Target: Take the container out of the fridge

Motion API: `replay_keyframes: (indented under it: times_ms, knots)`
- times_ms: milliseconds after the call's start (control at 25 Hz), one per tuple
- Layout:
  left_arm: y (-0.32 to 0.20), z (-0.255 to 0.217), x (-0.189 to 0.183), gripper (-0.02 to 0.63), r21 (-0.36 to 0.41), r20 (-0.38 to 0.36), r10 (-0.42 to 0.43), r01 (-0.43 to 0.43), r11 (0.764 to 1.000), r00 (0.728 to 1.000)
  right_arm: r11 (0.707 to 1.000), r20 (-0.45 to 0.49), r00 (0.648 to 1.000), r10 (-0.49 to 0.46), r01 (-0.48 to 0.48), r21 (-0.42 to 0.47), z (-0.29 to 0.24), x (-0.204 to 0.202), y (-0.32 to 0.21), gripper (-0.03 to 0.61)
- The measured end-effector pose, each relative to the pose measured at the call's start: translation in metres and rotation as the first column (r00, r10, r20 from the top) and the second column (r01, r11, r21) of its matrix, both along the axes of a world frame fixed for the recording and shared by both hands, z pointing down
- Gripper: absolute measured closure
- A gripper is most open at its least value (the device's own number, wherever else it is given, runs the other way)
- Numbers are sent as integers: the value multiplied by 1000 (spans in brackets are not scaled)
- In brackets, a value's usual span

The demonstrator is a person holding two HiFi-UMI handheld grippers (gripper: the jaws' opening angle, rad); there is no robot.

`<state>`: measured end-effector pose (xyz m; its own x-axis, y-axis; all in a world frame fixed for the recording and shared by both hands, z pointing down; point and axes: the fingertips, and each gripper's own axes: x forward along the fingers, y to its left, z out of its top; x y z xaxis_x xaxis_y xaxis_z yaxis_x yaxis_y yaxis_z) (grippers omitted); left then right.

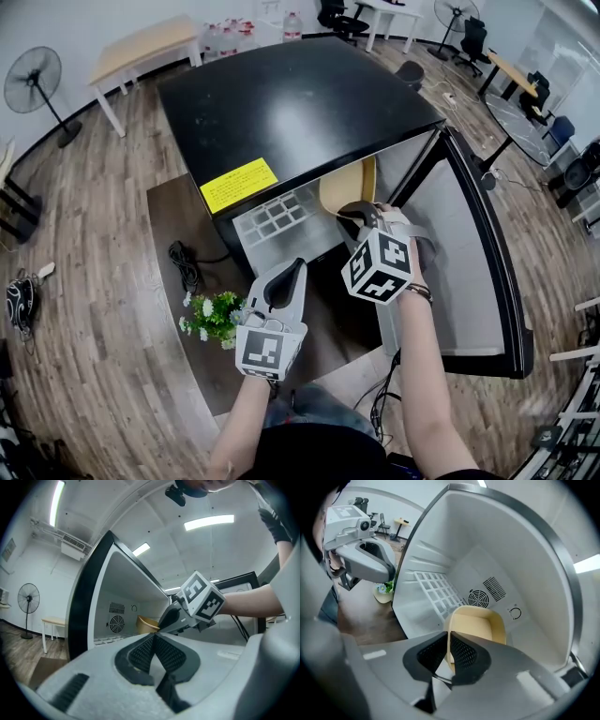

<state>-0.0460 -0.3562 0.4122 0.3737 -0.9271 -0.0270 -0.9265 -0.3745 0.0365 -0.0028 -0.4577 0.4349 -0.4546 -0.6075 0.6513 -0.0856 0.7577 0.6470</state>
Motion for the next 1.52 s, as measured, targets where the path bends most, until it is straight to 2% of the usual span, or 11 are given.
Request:
replay_keyframes:
  times_ms: [280,440,640,800,920,1120,1320,1400,1520]
  knots:
    - [9,1,-7,607,5,8,-7,7,1000,1000,998,203,978,53,-46,-40,-4,9,46,549]
    - [13,-6,-8,607,14,17,-9,8,1000,1000,996,368,926,88,-76,-48,-16,14,69,549]
    - [19,-11,-4,607,27,28,2,-3,1000,1000,990,576,805,142,-117,-80,-34,30,90,549]
    - [22,-15,-2,607,36,38,7,-8,999,999,985,679,714,168,-150,-85,-43,47,100,551]
    - [24,-17,-1,607,41,41,11,-12,999,999,989,752,645,138,-133,-67,-51,53,111,551]
    - [27,-23,-3,607,54,48,7,-10,999,999,990,868,479,133,-111,-90,-63,66,129,551]
    - [28,-28,-8,607,64,53,-4,1,998,999,986,926,345,150,-121,-114,-64,86,134,551]
    - [28,-28,-11,607,67,51,-11,8,998,999,983,936,313,159,-138,-121,-62,95,134,551]
    - [27,-28,-13,607,70,51,-18,14,997,999,978,943,284,172,-160,-130,-59,105,136,552]
